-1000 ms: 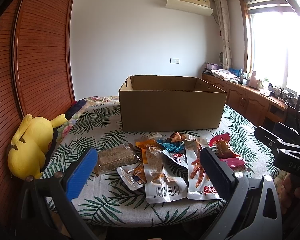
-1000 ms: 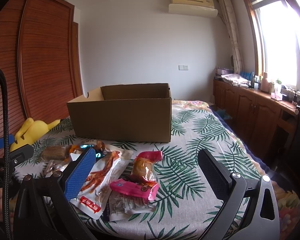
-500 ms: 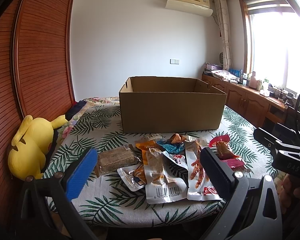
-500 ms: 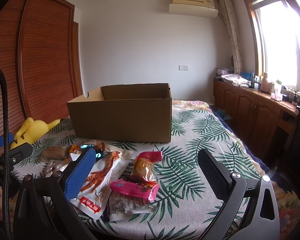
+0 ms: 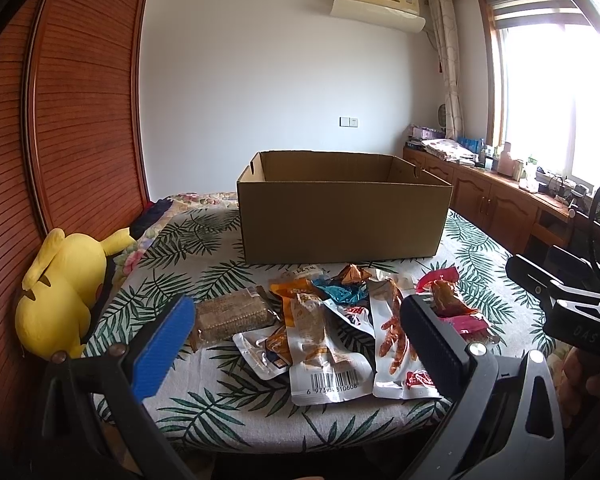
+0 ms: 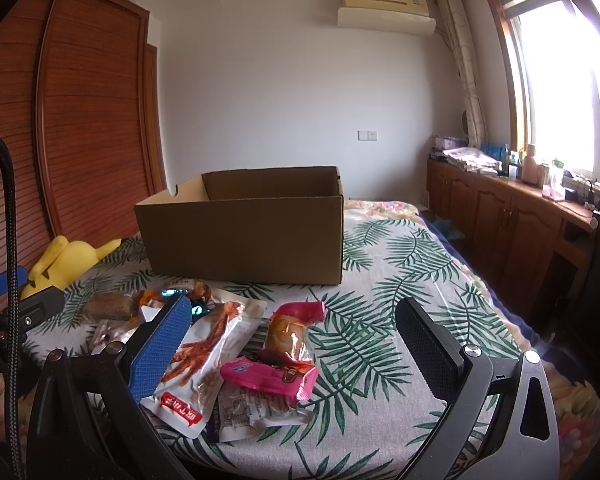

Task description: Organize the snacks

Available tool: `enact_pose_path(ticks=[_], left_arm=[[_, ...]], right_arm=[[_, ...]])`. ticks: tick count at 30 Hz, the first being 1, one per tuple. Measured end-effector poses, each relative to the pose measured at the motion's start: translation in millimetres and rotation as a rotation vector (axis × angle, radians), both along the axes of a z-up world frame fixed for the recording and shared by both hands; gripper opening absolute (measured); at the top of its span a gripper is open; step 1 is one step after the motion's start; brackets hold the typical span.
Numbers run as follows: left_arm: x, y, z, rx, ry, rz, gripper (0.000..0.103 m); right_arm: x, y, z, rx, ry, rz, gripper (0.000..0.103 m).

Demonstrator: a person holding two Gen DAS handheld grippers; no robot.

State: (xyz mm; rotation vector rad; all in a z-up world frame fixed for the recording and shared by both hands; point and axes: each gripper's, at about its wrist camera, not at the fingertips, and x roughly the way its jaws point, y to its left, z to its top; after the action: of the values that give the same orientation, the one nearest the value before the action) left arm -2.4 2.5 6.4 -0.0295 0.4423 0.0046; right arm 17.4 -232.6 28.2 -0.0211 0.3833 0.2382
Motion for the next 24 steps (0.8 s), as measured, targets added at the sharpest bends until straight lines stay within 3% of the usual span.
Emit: enact_pose_path(ticks=[12, 24], left_arm=[[7.7, -0.4, -18.3, -0.006, 0.063, -0.013, 0.103], [15.9, -9.7, -36.0, 0.003, 0.126, -0.049, 0.103]], right_arm=[[3.7, -2.5, -14.3, -0.020, 0.040, 0.006, 0.103], [12.4, -15.7, -45.0, -0.036, 0.161, 0.046, 0.099]])
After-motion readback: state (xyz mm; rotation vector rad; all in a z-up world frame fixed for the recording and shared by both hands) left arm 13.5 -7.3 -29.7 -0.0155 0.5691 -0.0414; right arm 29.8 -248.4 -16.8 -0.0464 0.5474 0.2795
